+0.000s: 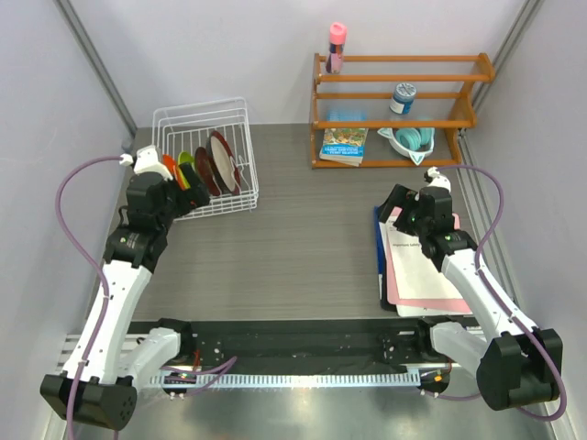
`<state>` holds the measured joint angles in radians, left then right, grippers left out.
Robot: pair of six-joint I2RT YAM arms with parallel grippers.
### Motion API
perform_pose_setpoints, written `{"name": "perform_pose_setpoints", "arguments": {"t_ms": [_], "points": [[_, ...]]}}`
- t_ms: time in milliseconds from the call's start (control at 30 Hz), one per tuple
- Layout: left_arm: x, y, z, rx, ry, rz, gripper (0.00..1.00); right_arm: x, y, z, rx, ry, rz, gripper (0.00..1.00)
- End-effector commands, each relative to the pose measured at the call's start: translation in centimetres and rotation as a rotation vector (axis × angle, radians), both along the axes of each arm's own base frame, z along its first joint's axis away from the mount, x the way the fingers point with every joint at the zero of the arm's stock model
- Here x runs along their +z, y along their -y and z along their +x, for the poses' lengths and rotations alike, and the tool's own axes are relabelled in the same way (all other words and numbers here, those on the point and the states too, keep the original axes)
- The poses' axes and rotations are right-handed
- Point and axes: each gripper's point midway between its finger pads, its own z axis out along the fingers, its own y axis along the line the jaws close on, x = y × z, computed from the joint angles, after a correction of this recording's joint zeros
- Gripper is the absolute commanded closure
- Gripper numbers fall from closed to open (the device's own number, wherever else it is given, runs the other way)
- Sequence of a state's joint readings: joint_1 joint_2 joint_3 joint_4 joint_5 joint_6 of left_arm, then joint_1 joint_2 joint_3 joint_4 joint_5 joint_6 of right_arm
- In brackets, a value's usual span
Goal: Unload the plates from the dish rack
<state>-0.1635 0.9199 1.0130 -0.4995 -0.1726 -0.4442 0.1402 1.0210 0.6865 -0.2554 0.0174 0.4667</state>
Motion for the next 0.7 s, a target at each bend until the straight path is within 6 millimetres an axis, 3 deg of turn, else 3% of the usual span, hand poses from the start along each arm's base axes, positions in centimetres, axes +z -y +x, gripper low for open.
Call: {"name": "perform_pose_setpoints", "arguments": {"t_ms": [0, 133, 233, 267, 467, 667], "points": [[2.3, 0.1, -0.2, -0.007, 0.072, -0.015, 0.0, 2.6, 0.4, 1.1, -0.012, 0.079, -0.019, 0.0], [3.8, 3.6, 0.4, -0.224, 0.191, -0.035, 0.01, 2.6, 0.6, 1.1, -0.024, 0.078, -0.027, 0.0], [4.3, 4.3, 2.1, -0.23, 0.189, -0.068, 0.0, 2.4, 0.6, 1.1, -0.023, 0.074, -0.027, 0.0], [3.0, 4.5, 3.3, -0.226, 0.141, -0.064, 0.01, 2.2, 0.6, 1.1, -0.023, 0.069, -0.027, 0.0], [2.8, 2.6, 7.0, -0.077, 0.14, 0.057, 0.01, 1.8, 0.5, 1.1, -0.012, 0.06, -0.031, 0.0], [2.3, 4.0, 11.0, -0.046, 0.167, 0.155, 0.0, 1.0, 0.5, 1.5, -0.011, 0.038, -0.041, 0.0]]}}
